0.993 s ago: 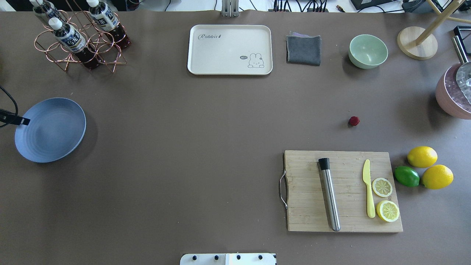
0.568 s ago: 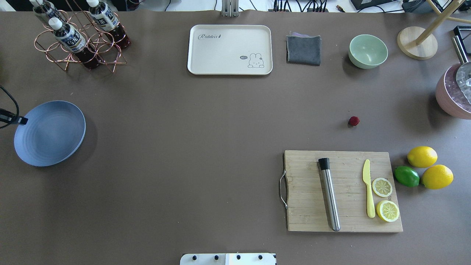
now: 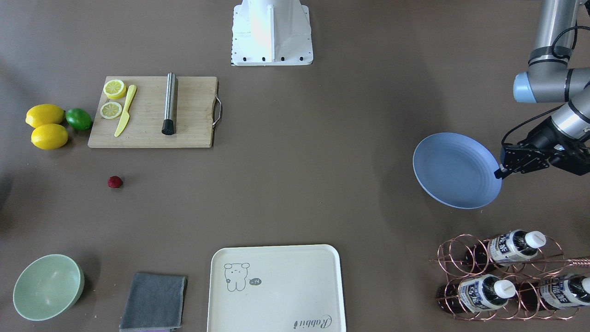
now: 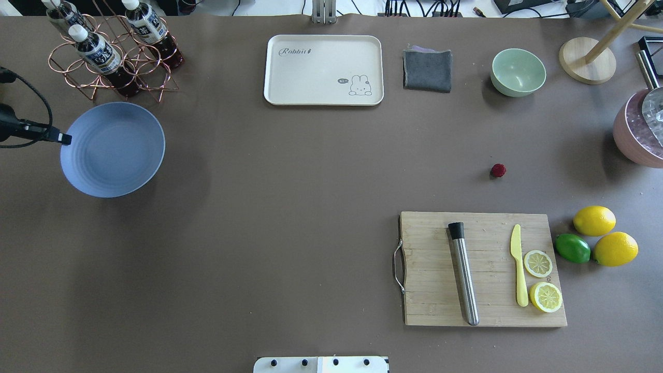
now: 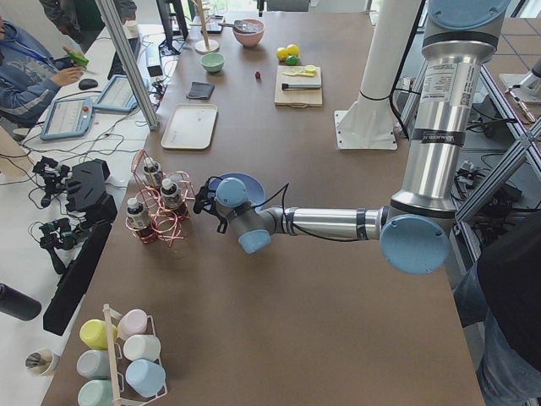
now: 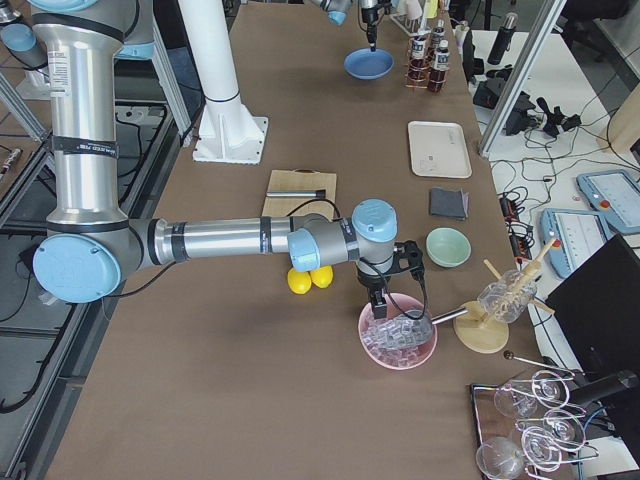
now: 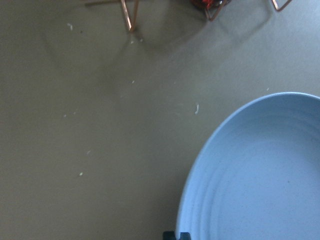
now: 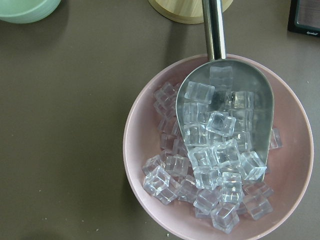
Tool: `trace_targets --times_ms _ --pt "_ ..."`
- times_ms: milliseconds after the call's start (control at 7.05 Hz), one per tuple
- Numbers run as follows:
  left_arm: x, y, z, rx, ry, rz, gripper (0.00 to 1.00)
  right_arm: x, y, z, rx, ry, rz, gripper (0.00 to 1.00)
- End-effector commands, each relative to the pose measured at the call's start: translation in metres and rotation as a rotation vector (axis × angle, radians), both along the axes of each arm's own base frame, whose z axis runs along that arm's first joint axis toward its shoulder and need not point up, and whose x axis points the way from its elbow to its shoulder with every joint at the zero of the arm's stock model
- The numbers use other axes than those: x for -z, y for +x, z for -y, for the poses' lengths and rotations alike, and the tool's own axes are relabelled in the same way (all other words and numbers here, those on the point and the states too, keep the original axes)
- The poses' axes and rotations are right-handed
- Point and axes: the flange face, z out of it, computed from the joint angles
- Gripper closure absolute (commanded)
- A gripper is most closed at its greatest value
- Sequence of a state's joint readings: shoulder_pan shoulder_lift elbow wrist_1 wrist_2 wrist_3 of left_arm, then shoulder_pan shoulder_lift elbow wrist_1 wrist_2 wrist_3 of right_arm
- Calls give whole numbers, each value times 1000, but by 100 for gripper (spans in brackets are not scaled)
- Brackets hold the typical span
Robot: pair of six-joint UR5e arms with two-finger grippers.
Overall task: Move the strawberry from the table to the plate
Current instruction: 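Reach the left gripper to the blue plate rim and grasp it, then carry the blue plate with the left gripper toward the table center, release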
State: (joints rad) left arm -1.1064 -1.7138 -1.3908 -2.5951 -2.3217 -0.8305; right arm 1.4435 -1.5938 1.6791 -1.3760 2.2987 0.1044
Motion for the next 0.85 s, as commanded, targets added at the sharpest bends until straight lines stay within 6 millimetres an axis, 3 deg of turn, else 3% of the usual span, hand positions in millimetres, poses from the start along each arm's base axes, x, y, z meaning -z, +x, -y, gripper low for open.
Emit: trace_targets --times_ms 0,142,284,426,568,709 --pt "82 64 3 4 -62 -99 100 5 -1 2 -2 3 8 0" --pt "115 96 6 41 -84 -83 100 9 -1 5 -6 6 13 0" --pt "154 141 -4 60 -83 -38 100 14 -2 6 -8 12 17 0" --pt "209 175 -17 55 -111 -6 100 19 -6 6 -21 -4 33 0" --pt "244 194 -23 47 -113 8 100 21 -13 7 -14 -9 42 0" --pt "265 234 -40 33 -96 6 100 21 -16 7 -8 -9 42 0"
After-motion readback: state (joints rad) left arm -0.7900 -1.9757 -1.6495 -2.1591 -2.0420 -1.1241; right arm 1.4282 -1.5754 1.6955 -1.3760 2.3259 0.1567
